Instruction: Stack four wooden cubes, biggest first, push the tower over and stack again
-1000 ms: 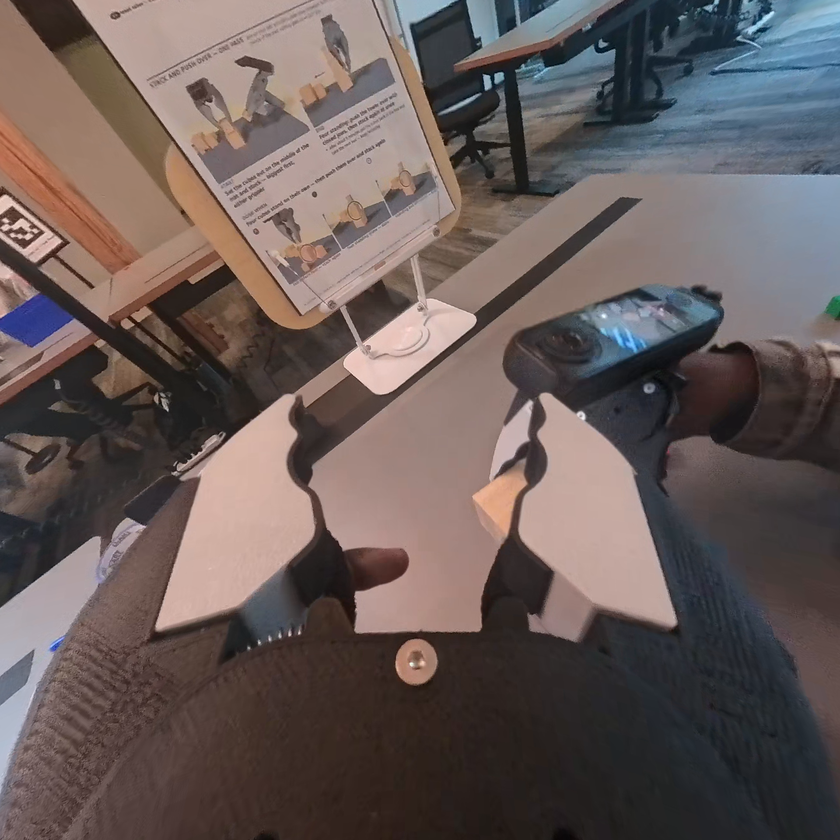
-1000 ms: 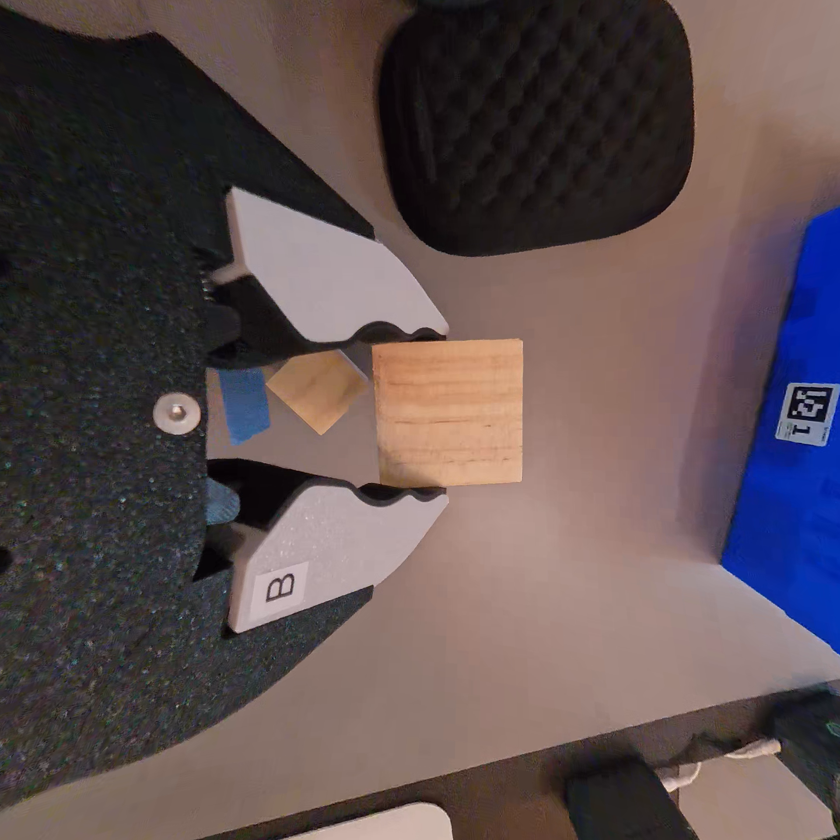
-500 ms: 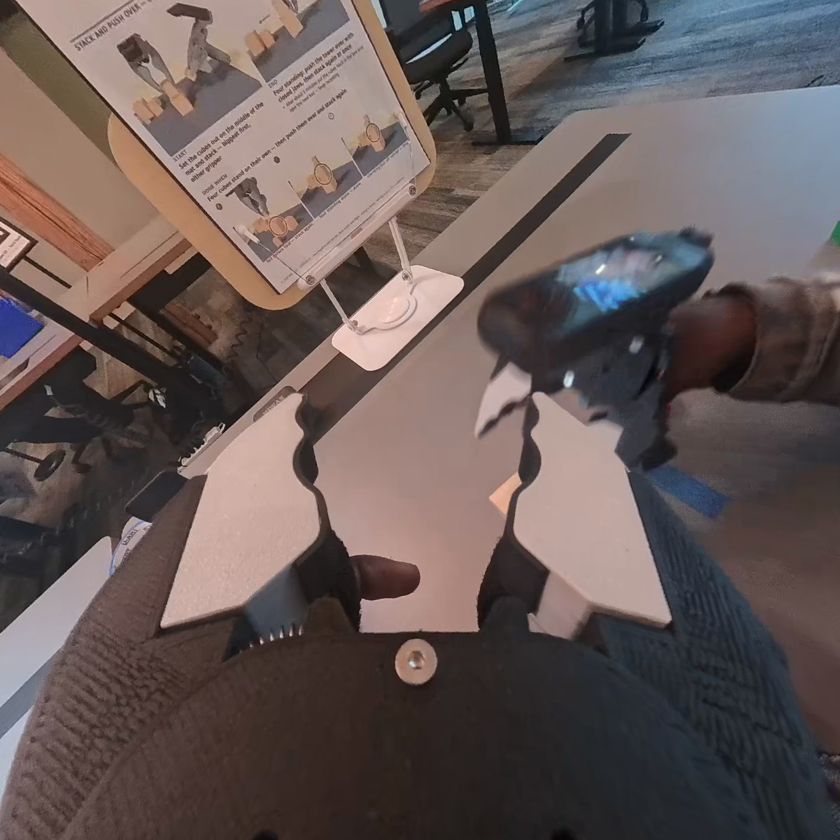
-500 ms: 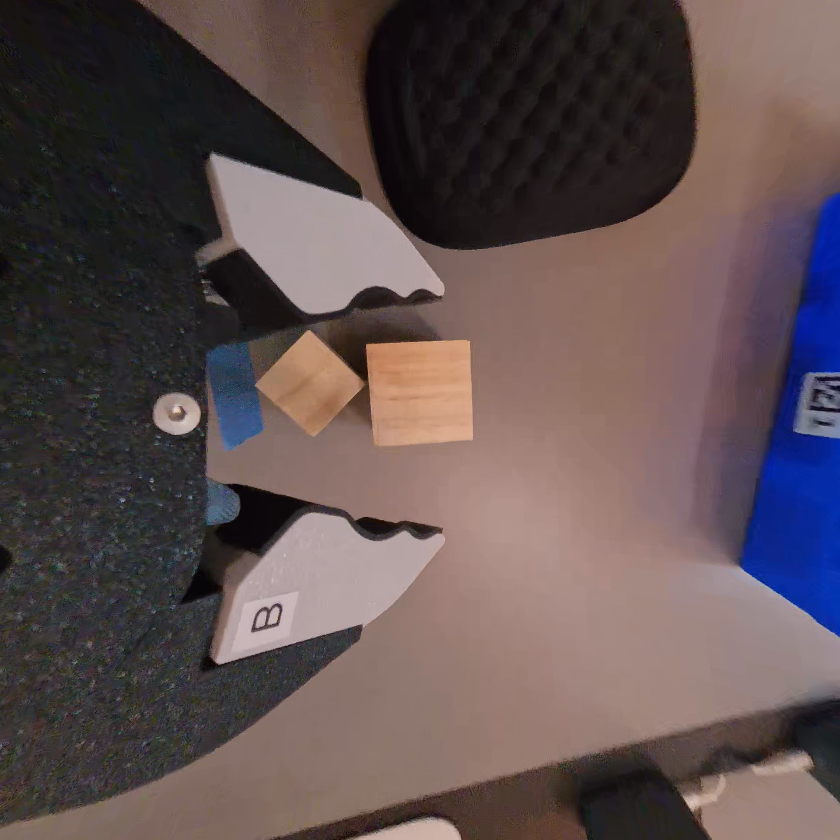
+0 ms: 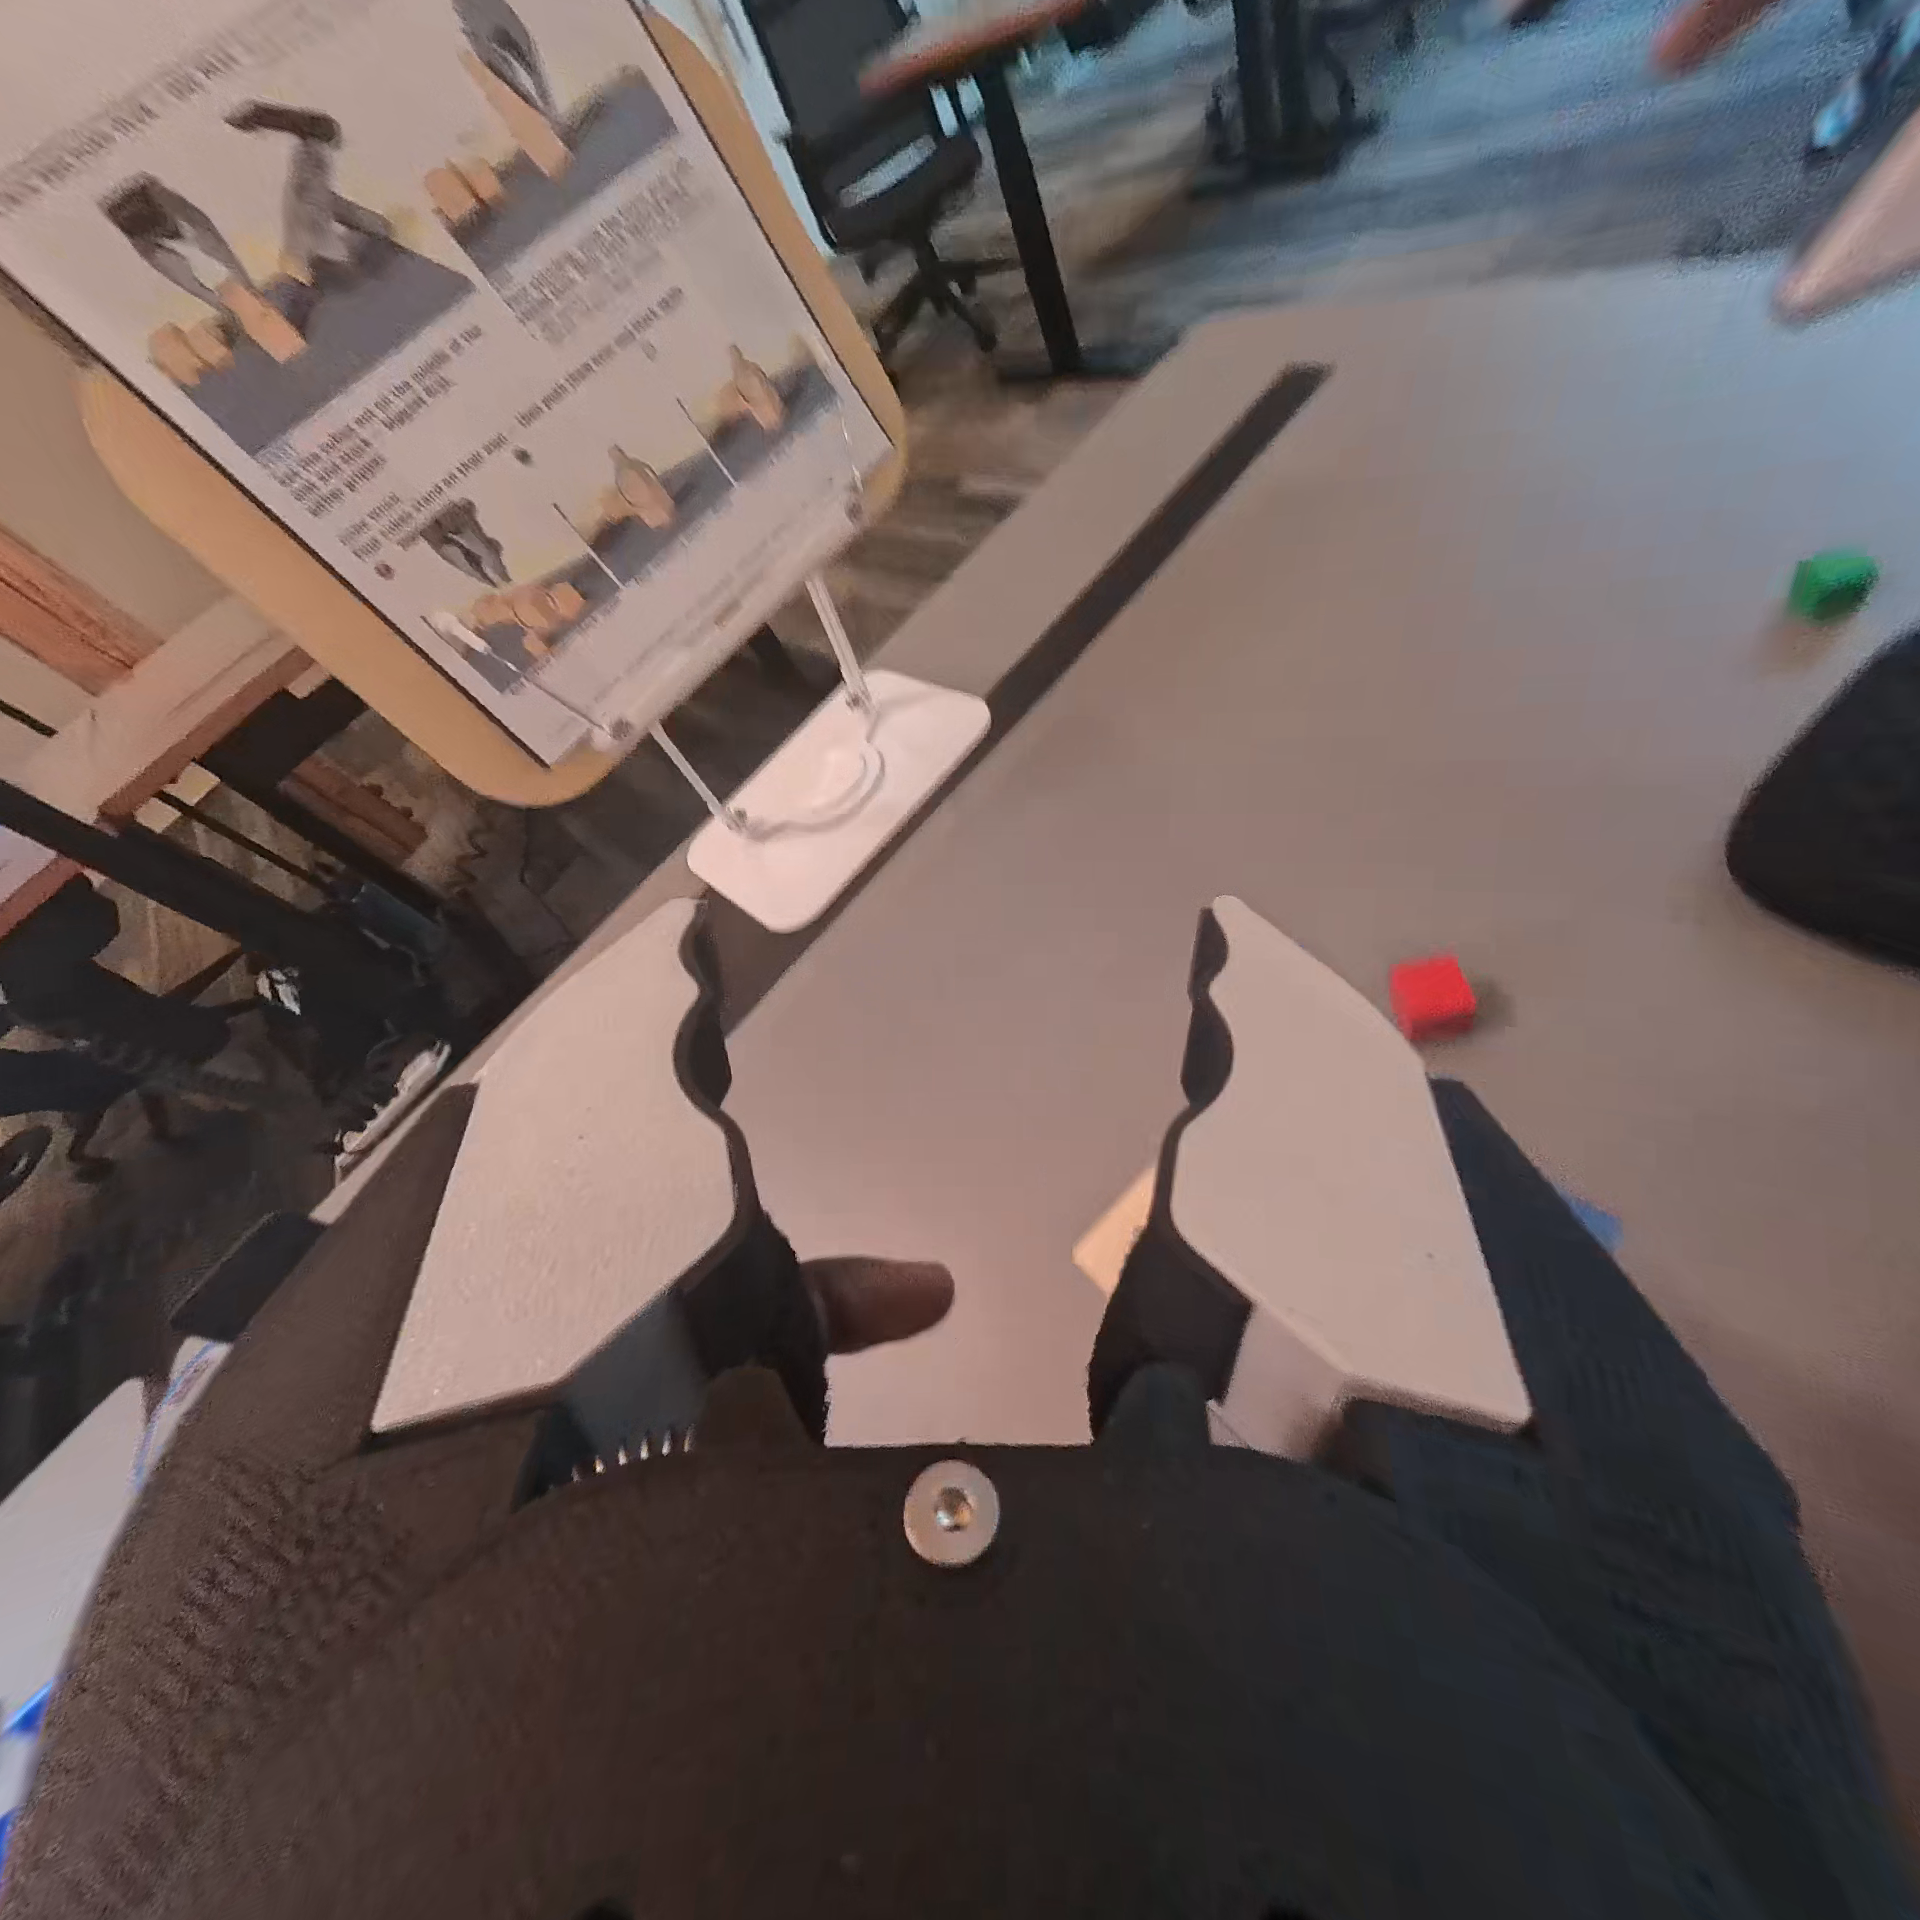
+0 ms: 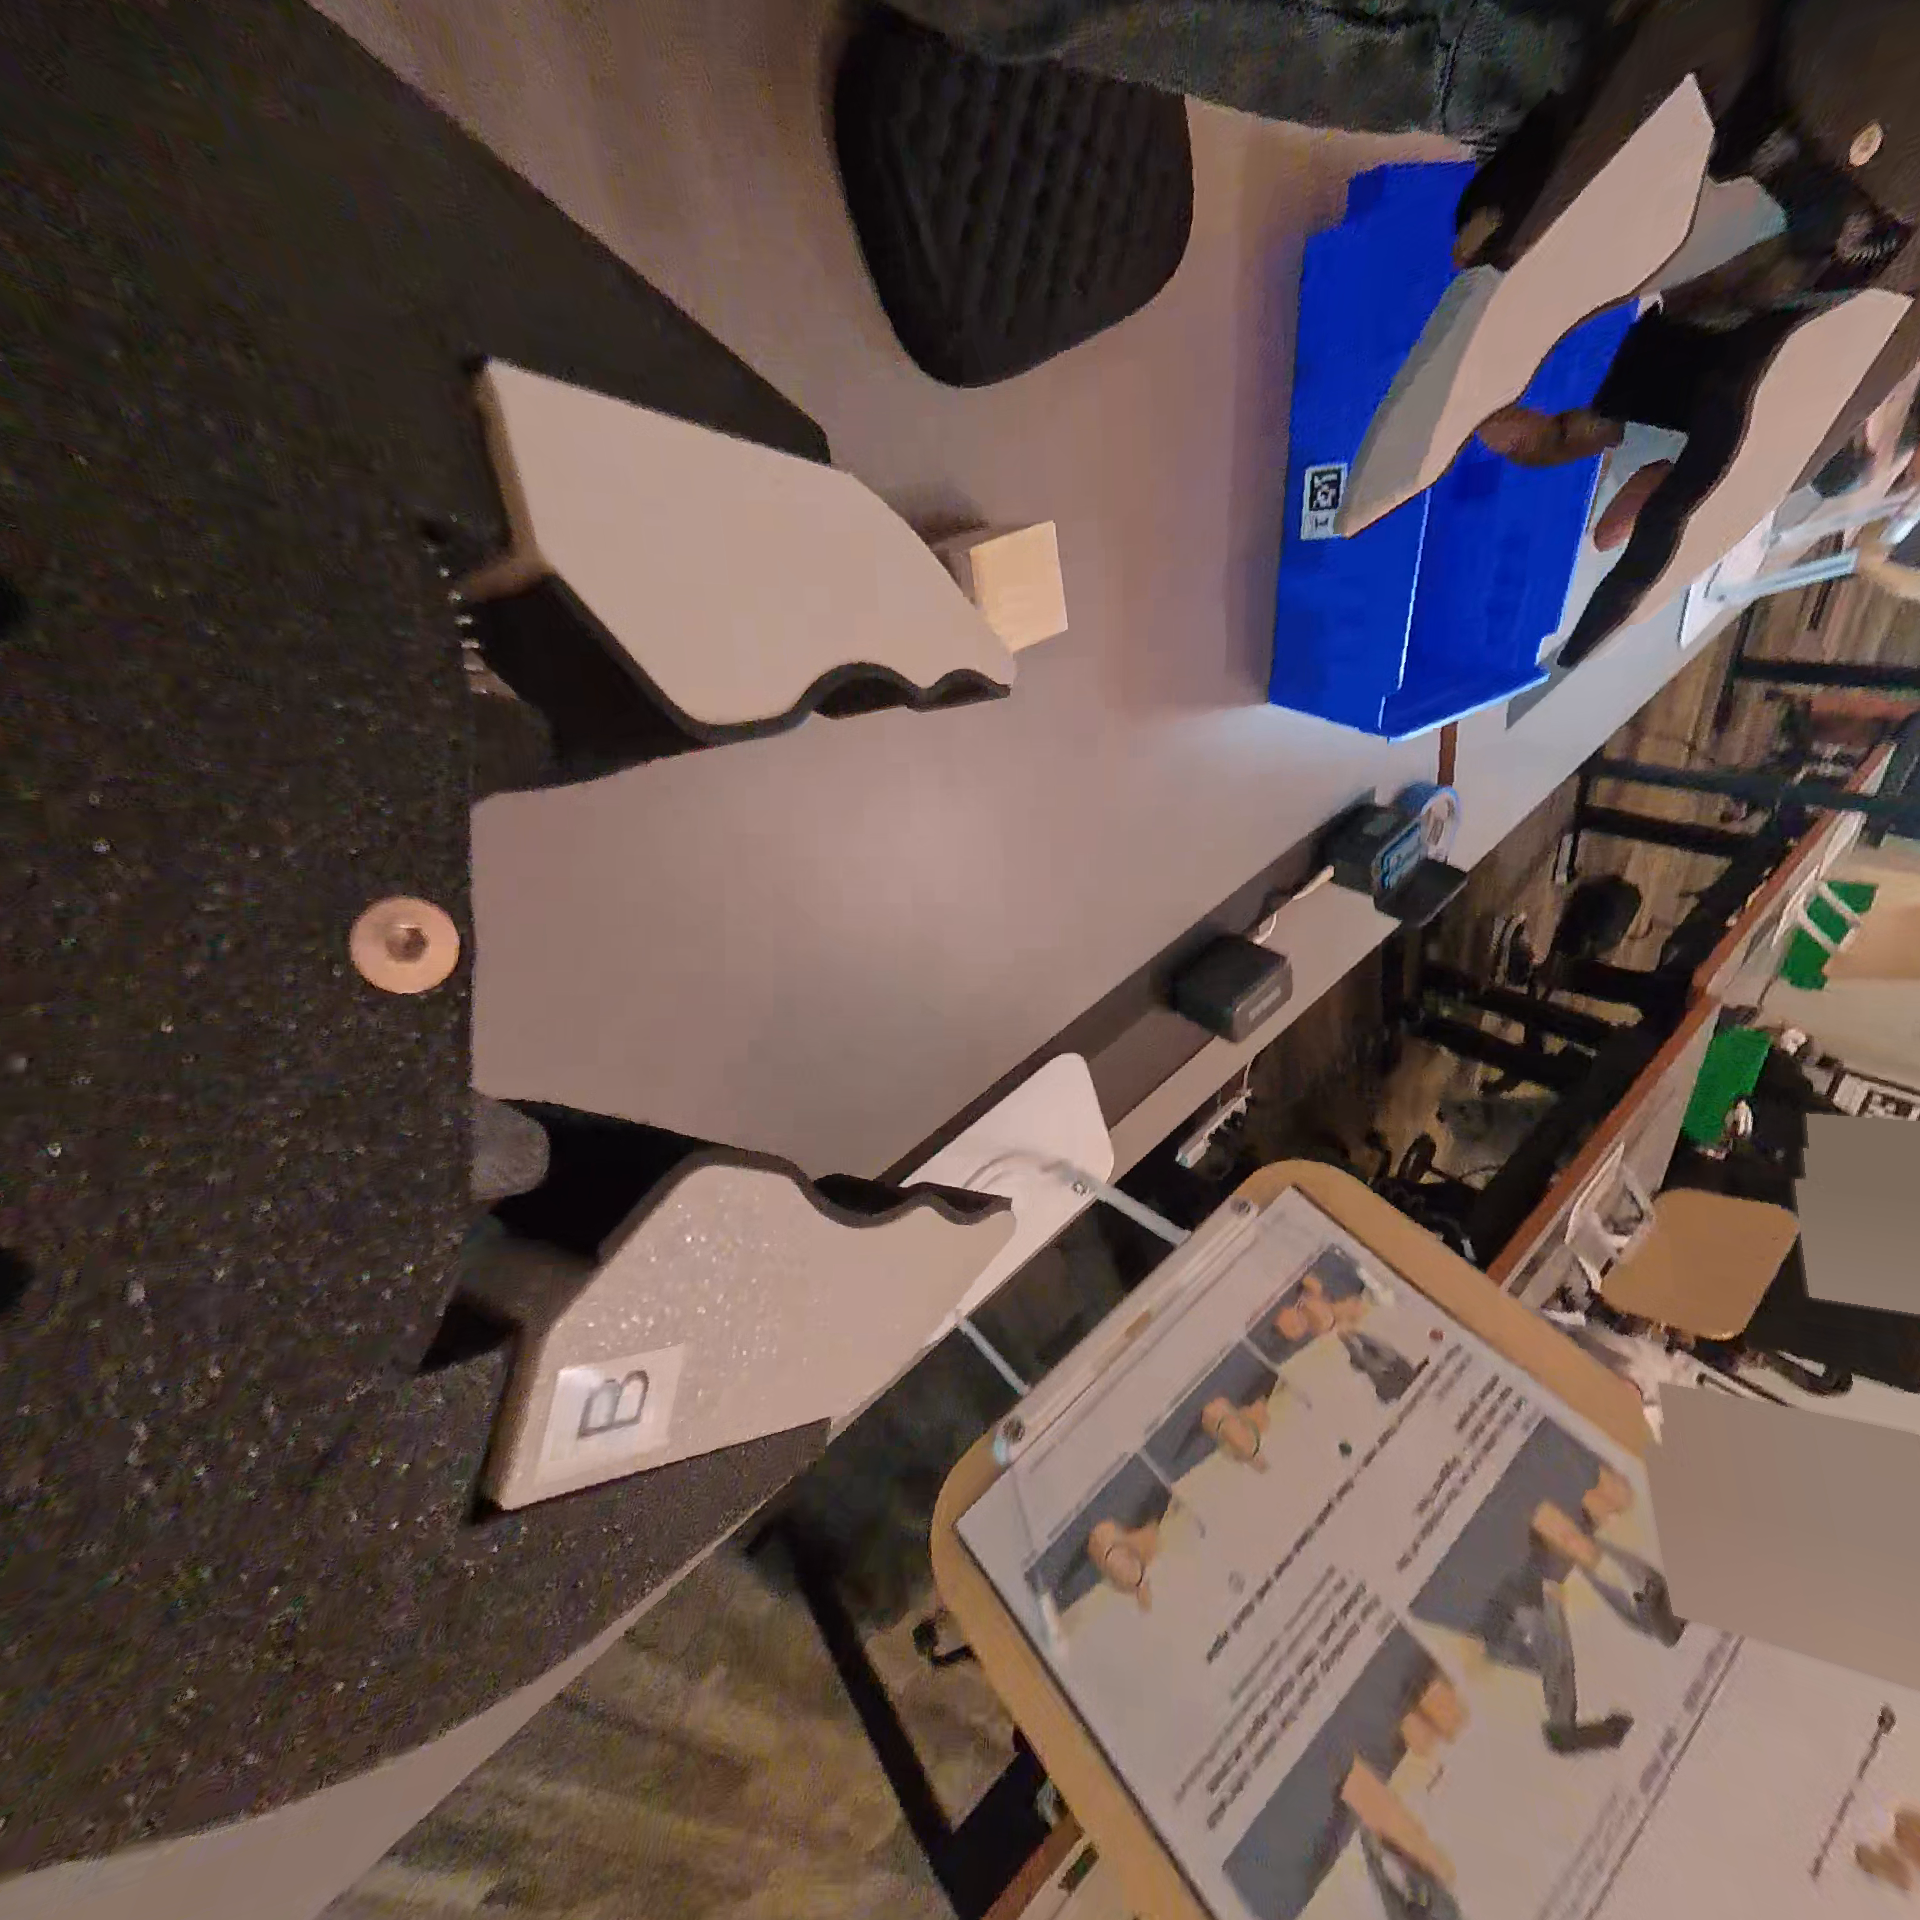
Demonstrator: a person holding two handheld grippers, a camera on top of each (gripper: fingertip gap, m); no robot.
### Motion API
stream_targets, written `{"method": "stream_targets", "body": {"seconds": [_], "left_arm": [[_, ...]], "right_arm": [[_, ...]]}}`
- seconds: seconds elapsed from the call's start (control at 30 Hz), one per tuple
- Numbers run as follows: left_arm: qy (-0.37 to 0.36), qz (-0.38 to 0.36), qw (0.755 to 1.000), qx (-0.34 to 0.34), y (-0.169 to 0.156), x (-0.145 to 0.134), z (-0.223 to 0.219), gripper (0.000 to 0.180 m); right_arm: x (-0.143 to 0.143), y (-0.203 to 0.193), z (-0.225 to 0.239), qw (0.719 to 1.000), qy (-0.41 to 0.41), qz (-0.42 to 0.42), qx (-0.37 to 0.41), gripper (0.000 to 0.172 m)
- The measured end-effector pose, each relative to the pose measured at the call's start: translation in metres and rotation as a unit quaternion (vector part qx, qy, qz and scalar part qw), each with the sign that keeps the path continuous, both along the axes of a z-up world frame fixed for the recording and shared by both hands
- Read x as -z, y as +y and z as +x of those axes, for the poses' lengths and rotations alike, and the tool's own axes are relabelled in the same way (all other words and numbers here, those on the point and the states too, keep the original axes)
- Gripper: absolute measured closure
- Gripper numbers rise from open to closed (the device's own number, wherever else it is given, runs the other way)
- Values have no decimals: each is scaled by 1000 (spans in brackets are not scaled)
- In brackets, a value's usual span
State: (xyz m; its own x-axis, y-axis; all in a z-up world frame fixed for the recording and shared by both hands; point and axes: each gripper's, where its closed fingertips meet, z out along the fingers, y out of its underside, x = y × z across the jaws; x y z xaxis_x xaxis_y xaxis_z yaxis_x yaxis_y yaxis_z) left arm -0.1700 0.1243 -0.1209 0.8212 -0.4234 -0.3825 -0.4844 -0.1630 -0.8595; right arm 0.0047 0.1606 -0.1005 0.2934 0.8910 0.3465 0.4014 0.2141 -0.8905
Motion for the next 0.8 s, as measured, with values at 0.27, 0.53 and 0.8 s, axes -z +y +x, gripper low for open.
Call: {"method": "stream_targets", "body": {"seconds": [0.27, 0.53, 0.8], "left_arm": [[-26, 0, 1000, 10, -10, -12, 5, 180], [76, -126, 985, 95, -54, 54, 3, 60], [31, -142, 978, 149, -38, 60, 22, 42]], "right_arm": [[44, -12, 66, 984, -179, 7, 9, 172], [54, -19, 59, 980, -189, 3, -55, 84], [46, -29, 31, 981, -120, 9, -151, 43]]}}
